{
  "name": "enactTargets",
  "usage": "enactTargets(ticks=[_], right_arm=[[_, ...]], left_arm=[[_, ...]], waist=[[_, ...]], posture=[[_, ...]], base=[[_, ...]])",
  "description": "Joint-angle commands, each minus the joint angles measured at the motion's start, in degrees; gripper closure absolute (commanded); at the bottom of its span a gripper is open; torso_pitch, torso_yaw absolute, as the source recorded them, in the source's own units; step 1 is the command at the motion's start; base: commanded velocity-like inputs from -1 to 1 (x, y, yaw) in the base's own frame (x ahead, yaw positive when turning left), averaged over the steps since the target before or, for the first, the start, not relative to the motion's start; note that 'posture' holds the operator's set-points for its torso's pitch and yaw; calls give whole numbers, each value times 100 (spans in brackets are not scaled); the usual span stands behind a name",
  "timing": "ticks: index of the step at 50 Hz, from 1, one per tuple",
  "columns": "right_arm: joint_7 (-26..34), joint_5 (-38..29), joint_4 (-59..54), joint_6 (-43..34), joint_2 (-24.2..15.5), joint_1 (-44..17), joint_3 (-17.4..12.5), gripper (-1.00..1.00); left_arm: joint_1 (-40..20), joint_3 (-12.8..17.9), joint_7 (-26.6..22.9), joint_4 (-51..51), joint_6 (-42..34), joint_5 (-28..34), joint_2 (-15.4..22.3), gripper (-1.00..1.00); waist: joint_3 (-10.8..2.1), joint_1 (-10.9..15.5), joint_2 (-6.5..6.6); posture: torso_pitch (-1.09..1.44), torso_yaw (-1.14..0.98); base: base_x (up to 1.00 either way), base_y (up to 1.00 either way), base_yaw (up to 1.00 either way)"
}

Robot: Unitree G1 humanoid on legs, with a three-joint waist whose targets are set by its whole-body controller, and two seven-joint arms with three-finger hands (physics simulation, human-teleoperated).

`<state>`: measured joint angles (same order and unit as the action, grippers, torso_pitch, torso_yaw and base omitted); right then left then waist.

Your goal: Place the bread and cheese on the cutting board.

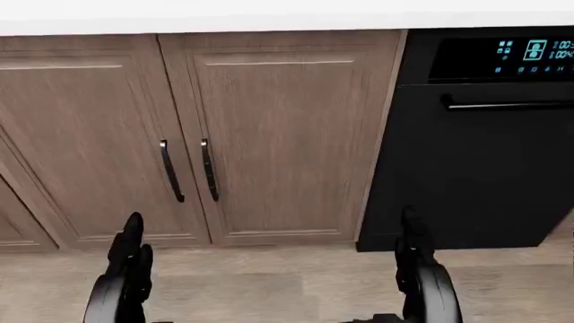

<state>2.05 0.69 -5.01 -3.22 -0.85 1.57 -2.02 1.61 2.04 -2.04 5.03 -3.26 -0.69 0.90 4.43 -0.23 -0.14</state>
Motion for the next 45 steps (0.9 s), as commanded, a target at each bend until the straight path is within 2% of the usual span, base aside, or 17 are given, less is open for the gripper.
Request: enactTargets(ticks=[1,3,4,5,7,8,18,21,24,27,31,34,38,42,45], right_arm=[[14,-32,309,459,-57,-218,-21,-100],[26,-51,161,555,-69,-265,-43,-100],[18,-59,210,522,-63,-253,-37,-100],[5,-77,257,496,-59,-234,-32,-100],[-4,-98,228,522,-65,-241,-44,-100],[-5,-103,247,509,-65,-237,-43,-100],[-57,-297,270,468,-83,-246,-23,-100],[-128,-329,557,162,-114,-335,-104,-100],[-142,-375,1082,-367,-140,-409,-129,-100],[-90,-409,1613,-1071,-168,-583,-129,-100],[-26,-444,2379,-2086,-235,-865,-183,-100],[11,-443,2637,-2520,-264,-1050,-225,-100],[44,-503,3067,-3454,-378,-1636,-256,-100],[115,-383,3631,-4584,-601,-2302,-469,-100],[88,-456,3704,-4991,-744,-2449,-439,-100]], left_arm=[[-110,-12,41,-628,283,33,12,-100],[-132,-1,64,-566,313,57,12,-100],[-149,5,62,-496,366,58,14,-100],[-150,5,63,-506,356,57,14,-100],[-158,7,60,-460,387,61,17,-100],[-154,5,65,-478,375,65,16,-100],[-151,13,82,-529,301,42,6,-100],[-202,-23,146,-901,-91,90,15,-100],[-300,15,163,-1431,-623,57,34,-100],[-825,150,223,-1828,-1352,45,137,-100],[-1184,254,271,-2069,-1882,12,225,-100],[-1376,299,319,-2236,-2220,-37,264,-100],[-1855,370,395,-2690,-3128,-128,380,-100],[-2661,514,500,-3235,-4330,-385,536,-100],[-3090,592,558,-3180,-4600,-507,711,-100]], waist=[[-5,-12,-45],[-350,43,-3],[-294,39,-4],[-96,37,-39],[-395,48,-44],[-428,50,-42],[-483,46,-29],[-509,47,-26],[-527,44,-25],[-527,55,-34],[-530,53,-34],[-527,54,-26],[-528,51,-19],[-493,50,-21],[-445,65,-29]], posture=[[0,0],[0,0],[0,0],[0,0],[0,0],[0,0],[0,0],[0,0],[0,0],[0,0],[0,0],[0,0],[0,0],[0,0],[0,0]], base=[[0,0,0],[0,0,0],[0,0,0],[0,0,0],[0,0,0],[0,0,0],[0,0,0],[0,0,0],[0,0,0],[0,0,0],[0,0,0],[0,0,0],[0,0,0],[0,0,0],[0,0,0]])
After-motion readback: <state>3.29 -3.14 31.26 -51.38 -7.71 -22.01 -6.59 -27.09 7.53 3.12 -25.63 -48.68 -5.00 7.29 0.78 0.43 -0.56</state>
